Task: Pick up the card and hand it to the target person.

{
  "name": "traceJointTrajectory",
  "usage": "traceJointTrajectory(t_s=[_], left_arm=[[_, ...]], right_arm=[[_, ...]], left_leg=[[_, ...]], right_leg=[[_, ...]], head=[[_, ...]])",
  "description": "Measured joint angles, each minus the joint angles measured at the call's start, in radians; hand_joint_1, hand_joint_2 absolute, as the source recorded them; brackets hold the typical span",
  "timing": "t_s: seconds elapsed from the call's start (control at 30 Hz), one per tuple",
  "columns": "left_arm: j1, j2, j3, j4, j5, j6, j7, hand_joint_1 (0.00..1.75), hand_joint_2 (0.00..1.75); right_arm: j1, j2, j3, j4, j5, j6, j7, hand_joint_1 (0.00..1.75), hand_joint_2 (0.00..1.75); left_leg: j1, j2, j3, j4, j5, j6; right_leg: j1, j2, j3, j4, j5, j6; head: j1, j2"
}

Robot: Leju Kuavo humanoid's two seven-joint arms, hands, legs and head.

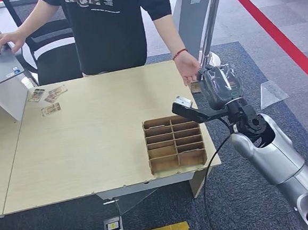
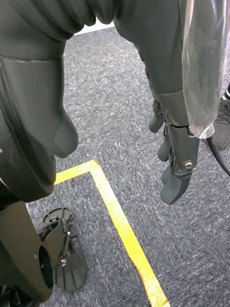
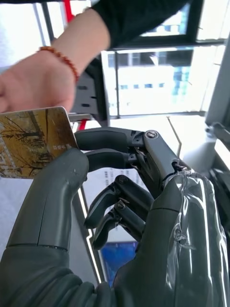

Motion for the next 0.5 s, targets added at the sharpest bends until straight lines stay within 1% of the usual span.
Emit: traceJointTrajectory(t_s=[0.1,0.23,0.3,0.4,0.5], left_arm=[[0.000,0.000,0.000,0.000,0.000,0.002,0.003,0.00,1.75],[0.000,-0.003,0.000,0.000,-0.006,0.004,0.011,0.00,1.75],[0.000,-0.005,-0.001,0.000,-0.009,0.004,0.015,0.00,1.75],[-0.001,-0.007,-0.001,0.000,-0.014,0.004,0.016,0.00,1.75],[-0.001,-0.009,-0.002,0.000,-0.020,0.004,0.017,0.00,1.75]], right_arm=[[0.006,-0.001,-0.024,-0.029,0.048,-0.100,0.022,1.75,1.75],[0.028,-0.001,-0.050,-0.044,0.130,-0.277,0.044,1.75,1.75],[0.044,0.000,-0.058,-0.044,0.163,-0.350,0.051,1.75,1.75],[0.060,0.006,-0.067,-0.037,0.199,-0.421,0.057,1.75,1.75],[0.066,0.012,-0.069,-0.023,0.223,-0.463,0.063,1.75,1.75]], left_leg=[[0.000,0.000,0.000,0.000,0.000,0.000],[0.000,0.000,0.000,0.000,0.000,0.000],[0.000,-0.001,-0.001,0.000,0.000,0.000],[0.000,-0.001,-0.001,0.000,0.000,0.000],[0.000,-0.001,-0.001,0.000,0.000,0.000]], right_leg=[[0.000,0.000,0.000,0.000,0.000,0.000],[0.000,-0.001,0.000,0.000,0.000,0.000],[0.000,-0.001,0.000,0.000,0.000,0.000],[0.000,-0.001,0.000,0.000,0.000,0.000],[0.000,-0.001,0.000,0.000,0.000,0.000]], head=[[0.000,0.000],[0.000,0.000],[0.000,0.000],[0.000,0.000],[0.000,0.000]])
